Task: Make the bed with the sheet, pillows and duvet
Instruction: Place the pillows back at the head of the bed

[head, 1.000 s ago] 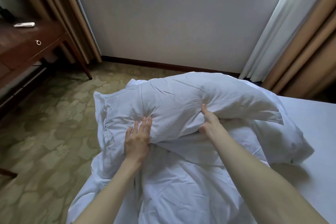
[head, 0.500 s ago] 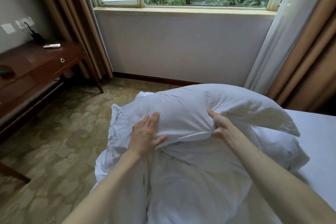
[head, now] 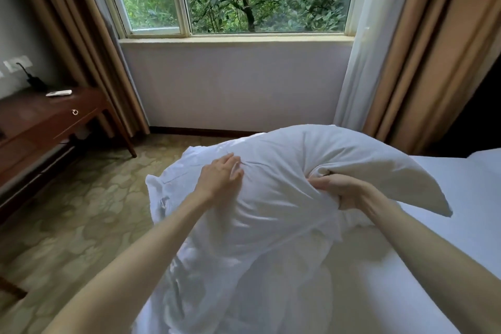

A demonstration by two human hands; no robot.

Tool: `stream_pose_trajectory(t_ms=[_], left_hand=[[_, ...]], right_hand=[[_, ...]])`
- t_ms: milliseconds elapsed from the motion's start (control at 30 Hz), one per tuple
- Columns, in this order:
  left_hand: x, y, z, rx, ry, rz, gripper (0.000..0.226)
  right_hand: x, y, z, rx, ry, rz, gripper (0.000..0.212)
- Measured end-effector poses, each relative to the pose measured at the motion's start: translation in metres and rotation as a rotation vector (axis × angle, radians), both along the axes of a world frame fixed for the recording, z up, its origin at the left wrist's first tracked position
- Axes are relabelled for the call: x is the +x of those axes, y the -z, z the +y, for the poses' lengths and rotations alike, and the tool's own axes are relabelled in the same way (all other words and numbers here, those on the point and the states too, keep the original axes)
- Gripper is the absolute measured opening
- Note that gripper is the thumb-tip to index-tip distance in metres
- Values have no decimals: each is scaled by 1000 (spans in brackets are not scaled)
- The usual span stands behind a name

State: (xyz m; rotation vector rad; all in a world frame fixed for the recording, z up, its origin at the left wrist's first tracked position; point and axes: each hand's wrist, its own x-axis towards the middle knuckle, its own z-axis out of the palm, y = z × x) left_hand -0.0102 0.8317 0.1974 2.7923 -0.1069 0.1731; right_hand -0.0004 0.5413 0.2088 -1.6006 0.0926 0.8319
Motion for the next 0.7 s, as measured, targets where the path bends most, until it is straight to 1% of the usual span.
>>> stream_pose_trajectory(t_ms=[100,200,300,467,567,700], left_hand=[[-8,2,-19,40,25,38,41],[-13,9,-39,55,43,107,40],[-14,19,-59,53,28,188,43],[-9,34,-82,62,12,295,41],[4,43,-86,108,32,316,32],[28,49,-85,138,44,309,35]], right_hand=[[-22,-2,-36,-71,-103,5,19],[-46,1,-68,-121,-134,8,16],[-64,13,-93,-141,-109,32,17],[-78,53,-113,-159,-20,82,17],[-78,64,-112,-126,18,123,19],[-70,70,-111,-155,82,147,13]])
